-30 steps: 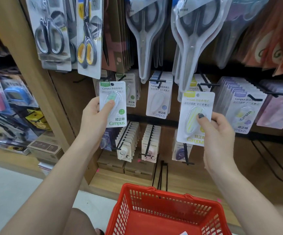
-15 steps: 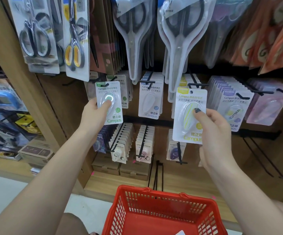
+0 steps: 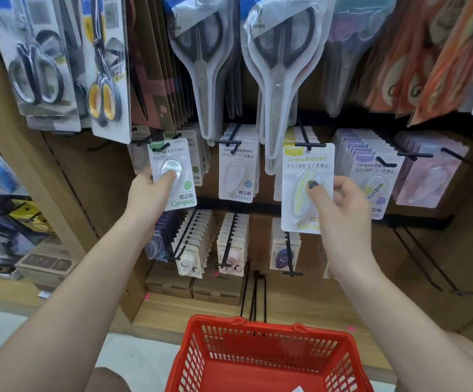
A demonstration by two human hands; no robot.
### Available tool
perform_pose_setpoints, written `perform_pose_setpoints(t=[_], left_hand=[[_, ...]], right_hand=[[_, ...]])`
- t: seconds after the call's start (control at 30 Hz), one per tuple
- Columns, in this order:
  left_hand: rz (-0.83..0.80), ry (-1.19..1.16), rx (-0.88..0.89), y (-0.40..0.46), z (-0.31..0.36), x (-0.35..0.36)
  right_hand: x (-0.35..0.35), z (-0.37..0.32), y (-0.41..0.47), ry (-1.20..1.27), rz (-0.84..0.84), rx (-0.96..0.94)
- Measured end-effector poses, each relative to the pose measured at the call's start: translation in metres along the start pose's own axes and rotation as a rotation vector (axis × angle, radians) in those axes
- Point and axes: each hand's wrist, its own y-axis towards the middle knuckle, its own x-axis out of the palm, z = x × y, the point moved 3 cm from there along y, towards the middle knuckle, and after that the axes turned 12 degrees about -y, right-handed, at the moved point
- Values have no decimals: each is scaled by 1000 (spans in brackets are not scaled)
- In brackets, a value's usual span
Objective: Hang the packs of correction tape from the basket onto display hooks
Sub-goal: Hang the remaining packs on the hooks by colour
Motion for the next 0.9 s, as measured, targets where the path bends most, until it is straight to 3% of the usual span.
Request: perform_pose_setpoints(t=[0.37, 0.67, 0.9], left_hand=[[5, 44, -2, 23, -15, 3], [-38, 314, -34, 60, -20, 7], [-11, 348, -130, 87, -32, 19]], right_hand=[[11, 16, 10, 51, -4, 77], [33, 40, 57, -77, 9, 72], [37, 52, 61, -198, 20, 121]])
